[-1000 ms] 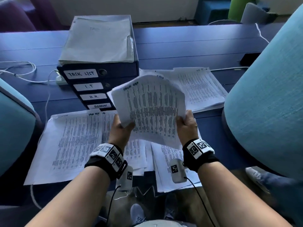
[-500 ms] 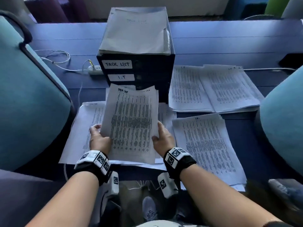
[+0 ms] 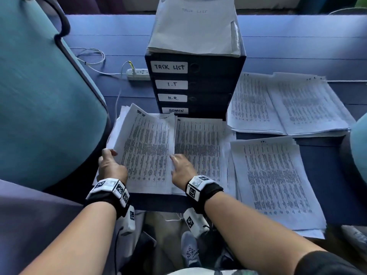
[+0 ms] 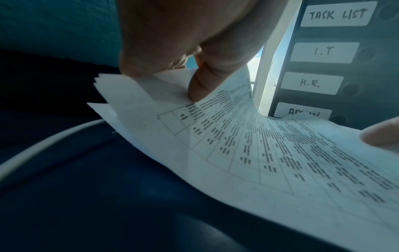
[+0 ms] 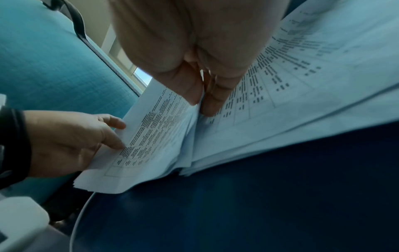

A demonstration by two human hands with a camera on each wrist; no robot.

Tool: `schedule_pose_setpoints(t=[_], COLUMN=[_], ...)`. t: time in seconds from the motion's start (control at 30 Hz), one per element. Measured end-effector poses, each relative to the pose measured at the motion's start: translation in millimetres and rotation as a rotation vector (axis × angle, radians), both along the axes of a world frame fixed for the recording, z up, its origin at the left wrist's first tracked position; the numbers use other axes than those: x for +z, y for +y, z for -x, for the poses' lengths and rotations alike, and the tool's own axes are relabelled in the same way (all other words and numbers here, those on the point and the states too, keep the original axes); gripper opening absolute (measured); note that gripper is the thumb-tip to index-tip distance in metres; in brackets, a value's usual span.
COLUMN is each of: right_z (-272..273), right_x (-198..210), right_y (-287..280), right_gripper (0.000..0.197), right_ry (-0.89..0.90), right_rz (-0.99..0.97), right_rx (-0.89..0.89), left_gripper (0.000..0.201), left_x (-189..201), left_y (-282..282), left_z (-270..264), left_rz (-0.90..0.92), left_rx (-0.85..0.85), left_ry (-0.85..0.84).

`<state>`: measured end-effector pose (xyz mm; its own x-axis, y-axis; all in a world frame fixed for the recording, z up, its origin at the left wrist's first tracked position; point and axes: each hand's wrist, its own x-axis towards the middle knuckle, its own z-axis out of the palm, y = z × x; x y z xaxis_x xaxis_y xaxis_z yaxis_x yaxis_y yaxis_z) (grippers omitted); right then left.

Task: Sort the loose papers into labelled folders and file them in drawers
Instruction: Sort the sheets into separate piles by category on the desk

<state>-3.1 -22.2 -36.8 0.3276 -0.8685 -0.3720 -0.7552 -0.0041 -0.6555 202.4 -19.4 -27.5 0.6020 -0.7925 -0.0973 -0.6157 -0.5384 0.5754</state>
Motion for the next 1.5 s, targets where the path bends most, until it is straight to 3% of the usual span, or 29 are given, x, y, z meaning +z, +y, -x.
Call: schedule_pose_setpoints(t=[0.27,0.43,0.67,1.0,1.33,1.5], right_z=[-6.4,-5.1,25.6,102.5,217.5,264.1], right_x=[-7.2,-16.2,-2.8,2.2,-4.6,-16.6], right_y=[-3.0,-2.9,-2.9,6.6,30.9,47.2], right_gripper=[0.073,0.062,0.040,0.022,0.020,0.023], right_ry=[0.067,0.175,0.063,-0.007,0.117,0.208], right_rz=[-0.008,0.086,0.197,0.310,0.284,0.279], right_rx=[0.043,0.040,-0.062,-0.301,-0.517,-0.602], left_gripper=[0.054,0.055,0.051,0.038,0.023,0.026], left_x=[-8.7,-10.9,-9.8,-3.7,-11.5,-13.2], left_y=[-10.7,-11.0,-10.9,-12.0,-11.0,-12.3], left_z=[-8.2,-1.5,28.7,115.7,214.4,255.4], left_rz=[-0.128,-0.113,-0.097,-0.117,-0.089,-0.170], left_rx=[-0.041,-0.074,-0.150,-0.374,-0.615,-0.616], left_ry=[-0.077,-0.117,-0.060,0.044,0.147,0.228])
